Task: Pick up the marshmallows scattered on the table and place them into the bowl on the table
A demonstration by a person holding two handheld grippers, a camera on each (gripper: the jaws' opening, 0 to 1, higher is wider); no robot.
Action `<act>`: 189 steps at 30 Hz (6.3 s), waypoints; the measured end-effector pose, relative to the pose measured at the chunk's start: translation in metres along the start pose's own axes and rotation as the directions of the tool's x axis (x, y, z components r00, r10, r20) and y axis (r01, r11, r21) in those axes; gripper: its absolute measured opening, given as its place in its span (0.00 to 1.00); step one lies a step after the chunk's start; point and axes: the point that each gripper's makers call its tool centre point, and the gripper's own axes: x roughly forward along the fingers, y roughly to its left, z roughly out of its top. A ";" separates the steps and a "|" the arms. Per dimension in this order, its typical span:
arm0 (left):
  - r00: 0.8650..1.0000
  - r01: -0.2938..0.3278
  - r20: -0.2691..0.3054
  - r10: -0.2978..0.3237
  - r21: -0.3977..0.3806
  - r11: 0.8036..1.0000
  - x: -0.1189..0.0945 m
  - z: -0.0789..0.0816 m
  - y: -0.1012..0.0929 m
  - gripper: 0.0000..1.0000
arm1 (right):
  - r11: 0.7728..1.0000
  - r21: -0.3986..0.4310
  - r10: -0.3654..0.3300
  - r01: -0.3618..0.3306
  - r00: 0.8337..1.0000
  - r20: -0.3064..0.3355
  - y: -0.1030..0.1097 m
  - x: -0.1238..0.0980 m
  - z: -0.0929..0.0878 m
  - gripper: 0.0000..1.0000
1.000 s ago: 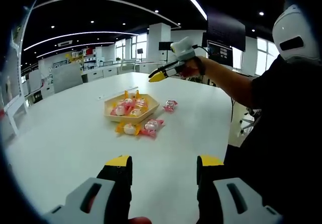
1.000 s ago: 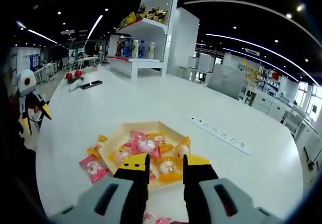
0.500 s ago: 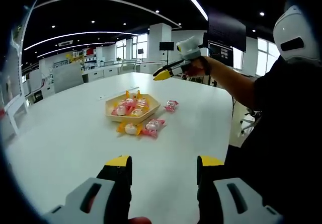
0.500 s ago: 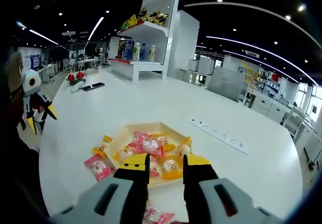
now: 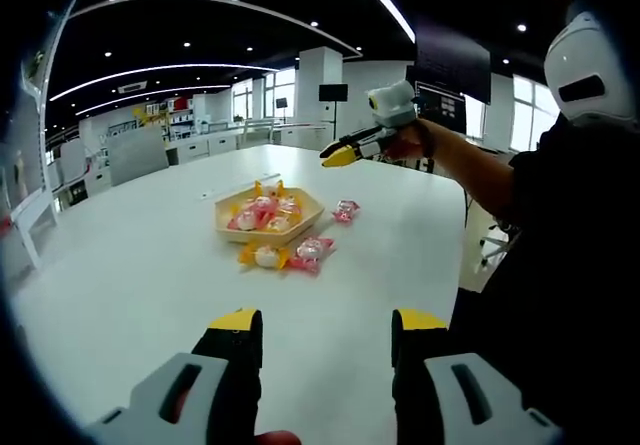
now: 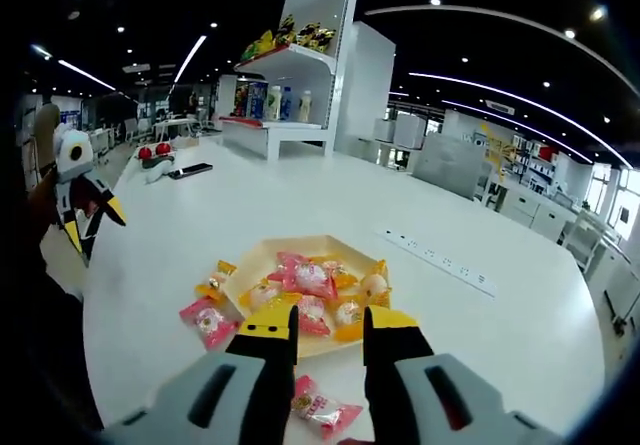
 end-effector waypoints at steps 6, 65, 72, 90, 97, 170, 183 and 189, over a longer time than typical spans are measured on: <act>1.000 -0.003 0.003 0.003 0.000 1.000 -0.001 0.001 0.001 0.52 | 1.000 0.005 -0.005 0.005 1.000 0.009 0.001 -0.006 -0.003 0.27; 0.998 -0.043 0.046 0.045 -0.037 0.998 -0.005 0.007 0.017 0.52 | 1.000 0.011 0.009 -0.009 0.999 0.040 0.066 -0.062 -0.029 0.28; 0.998 -0.046 0.045 0.048 -0.038 0.998 -0.005 0.007 0.019 0.52 | 1.000 0.010 0.010 -0.011 0.999 0.032 0.071 -0.067 -0.034 0.28; 0.995 -0.082 0.058 0.085 -0.060 0.995 -0.004 0.006 0.033 0.54 | 0.998 0.047 0.041 -0.040 0.999 -0.014 0.087 -0.070 -0.072 0.30; 0.993 -0.098 0.056 0.104 -0.106 0.990 0.005 0.001 0.045 0.52 | 0.999 0.029 0.029 -0.028 0.999 -0.020 0.086 -0.075 -0.076 0.30; 0.995 -0.042 0.076 0.063 -0.246 0.968 0.094 0.013 0.070 0.48 | 0.998 0.003 0.065 -0.065 0.996 -0.053 0.106 -0.098 -0.084 0.29; 0.996 -0.019 0.083 0.043 -0.274 0.962 0.110 0.015 0.068 0.48 | 0.999 0.013 0.052 -0.051 0.997 -0.057 0.104 -0.103 -0.086 0.29; 0.996 -0.021 0.080 0.045 -0.287 0.958 0.116 0.014 0.070 0.48 | 0.999 0.015 0.052 -0.052 0.997 -0.058 0.105 -0.105 -0.087 0.29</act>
